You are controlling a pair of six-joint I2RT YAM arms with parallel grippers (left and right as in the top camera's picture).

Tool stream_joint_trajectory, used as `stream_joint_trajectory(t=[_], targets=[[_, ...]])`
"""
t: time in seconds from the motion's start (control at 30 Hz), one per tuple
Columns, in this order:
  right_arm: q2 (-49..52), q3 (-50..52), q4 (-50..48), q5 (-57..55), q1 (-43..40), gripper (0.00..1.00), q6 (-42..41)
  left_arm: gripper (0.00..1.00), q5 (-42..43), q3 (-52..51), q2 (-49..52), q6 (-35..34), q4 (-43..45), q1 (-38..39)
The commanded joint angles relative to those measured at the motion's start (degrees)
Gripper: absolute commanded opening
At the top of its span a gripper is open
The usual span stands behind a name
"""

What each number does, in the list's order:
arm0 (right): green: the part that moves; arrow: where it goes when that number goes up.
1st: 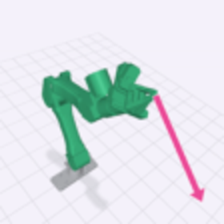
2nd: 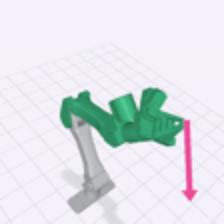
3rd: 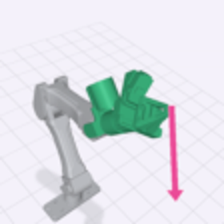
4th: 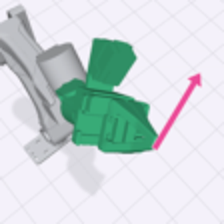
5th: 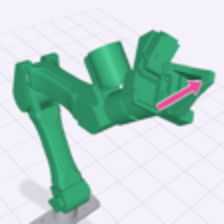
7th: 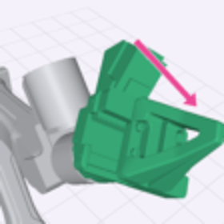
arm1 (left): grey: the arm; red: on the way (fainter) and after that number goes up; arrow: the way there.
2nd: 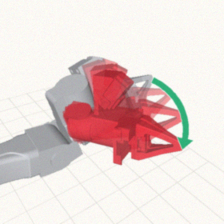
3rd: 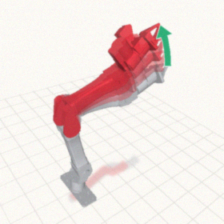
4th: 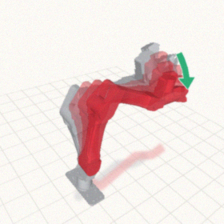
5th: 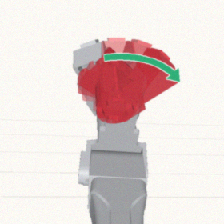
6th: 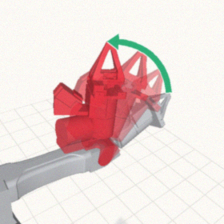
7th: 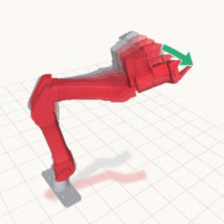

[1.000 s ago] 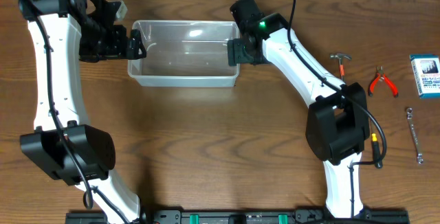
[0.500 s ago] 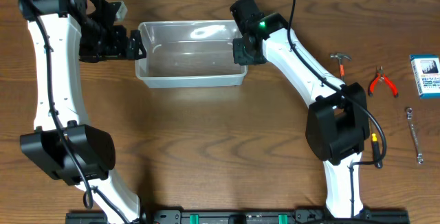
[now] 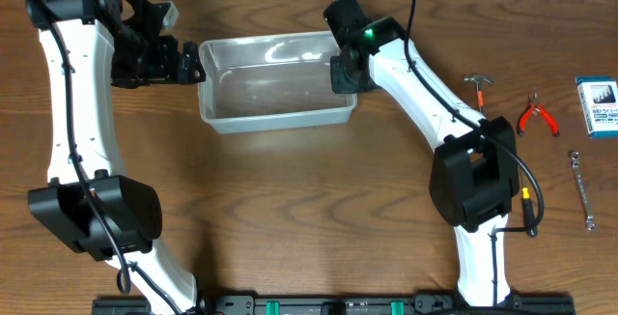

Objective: Pack container
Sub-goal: 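Grip the container's right rim with the right gripper and drag it rightward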

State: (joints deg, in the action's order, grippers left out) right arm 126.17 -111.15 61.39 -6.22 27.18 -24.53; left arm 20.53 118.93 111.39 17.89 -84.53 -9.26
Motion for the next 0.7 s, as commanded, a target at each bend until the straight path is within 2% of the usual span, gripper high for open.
stream_joint_trajectory(t=[0.0,0.2,0.67], targets=[[0.37,-3.82,4.2,-1.29,-1.09,0.01,-0.2,0.98,-0.7,0.17,0.37,0.5,-0.33,0.02],[-3.08,-8.46,12.83,-1.29,-2.49,0.01,2.43,0.98,-0.7,0.17,0.37,0.48,-0.52,0.02],[-17.79,-8.33,26.93,-0.44,-7.1,0.01,6.4,0.98,-0.7,0.17,0.37,0.5,-1.18,0.02]])
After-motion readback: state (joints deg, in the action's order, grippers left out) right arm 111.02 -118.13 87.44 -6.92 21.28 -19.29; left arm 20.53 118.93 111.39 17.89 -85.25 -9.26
